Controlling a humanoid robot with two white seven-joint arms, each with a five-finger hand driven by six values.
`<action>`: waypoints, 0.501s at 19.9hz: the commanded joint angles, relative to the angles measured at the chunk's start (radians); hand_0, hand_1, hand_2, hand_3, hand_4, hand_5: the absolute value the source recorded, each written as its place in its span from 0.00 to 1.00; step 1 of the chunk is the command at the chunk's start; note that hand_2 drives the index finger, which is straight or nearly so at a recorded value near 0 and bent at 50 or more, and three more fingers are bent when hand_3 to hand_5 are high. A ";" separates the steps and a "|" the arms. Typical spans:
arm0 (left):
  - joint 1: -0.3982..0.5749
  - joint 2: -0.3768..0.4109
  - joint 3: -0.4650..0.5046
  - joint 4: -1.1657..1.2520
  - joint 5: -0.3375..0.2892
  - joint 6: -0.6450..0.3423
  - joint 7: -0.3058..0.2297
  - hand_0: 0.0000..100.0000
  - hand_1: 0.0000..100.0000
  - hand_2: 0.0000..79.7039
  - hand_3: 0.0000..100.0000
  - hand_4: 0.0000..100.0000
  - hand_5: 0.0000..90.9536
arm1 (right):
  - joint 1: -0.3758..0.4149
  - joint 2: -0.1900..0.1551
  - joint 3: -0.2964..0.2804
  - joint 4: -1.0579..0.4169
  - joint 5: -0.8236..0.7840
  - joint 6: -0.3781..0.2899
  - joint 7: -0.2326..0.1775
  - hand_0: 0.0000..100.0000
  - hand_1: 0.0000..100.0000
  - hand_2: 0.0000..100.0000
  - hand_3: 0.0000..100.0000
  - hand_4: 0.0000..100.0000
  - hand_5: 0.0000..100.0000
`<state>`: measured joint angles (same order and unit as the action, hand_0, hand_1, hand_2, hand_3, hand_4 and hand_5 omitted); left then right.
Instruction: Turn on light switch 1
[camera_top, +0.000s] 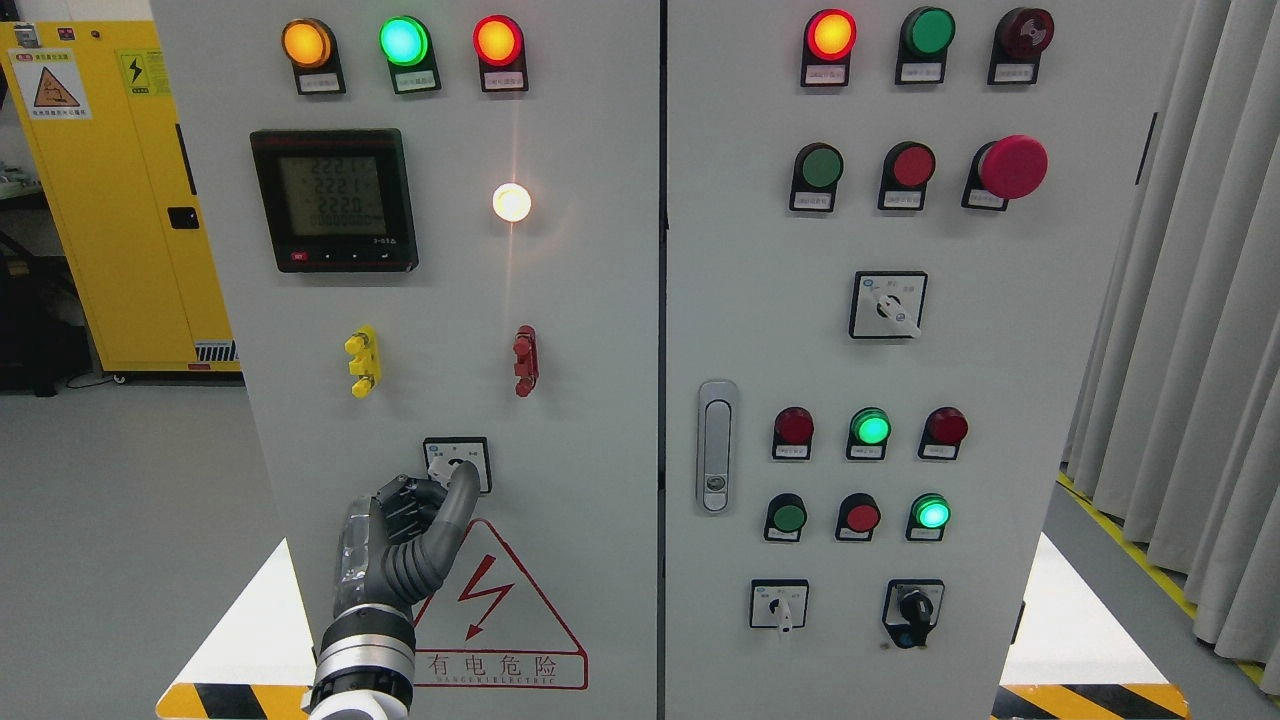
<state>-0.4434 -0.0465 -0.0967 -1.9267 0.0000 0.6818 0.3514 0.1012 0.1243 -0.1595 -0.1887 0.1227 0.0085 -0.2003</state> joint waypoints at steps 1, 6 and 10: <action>0.000 -0.003 -0.001 0.002 0.025 -0.007 0.000 0.17 0.57 0.73 0.93 0.91 0.97 | 0.000 0.000 0.000 0.000 0.000 -0.001 0.001 0.00 0.50 0.04 0.00 0.00 0.00; -0.001 -0.003 -0.001 0.002 0.026 -0.007 0.000 0.13 0.56 0.74 0.93 0.91 0.97 | 0.000 0.000 0.000 0.000 0.000 -0.001 0.001 0.00 0.50 0.04 0.00 0.00 0.00; 0.003 -0.003 -0.001 0.000 0.026 -0.007 0.000 0.11 0.56 0.74 0.93 0.91 0.97 | 0.000 0.000 0.000 0.000 0.000 -0.001 0.001 0.00 0.50 0.04 0.00 0.00 0.00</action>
<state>-0.4435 -0.0480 -0.0976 -1.9262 0.0000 0.6749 0.3518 0.1012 0.1243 -0.1595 -0.1887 0.1227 0.0085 -0.2002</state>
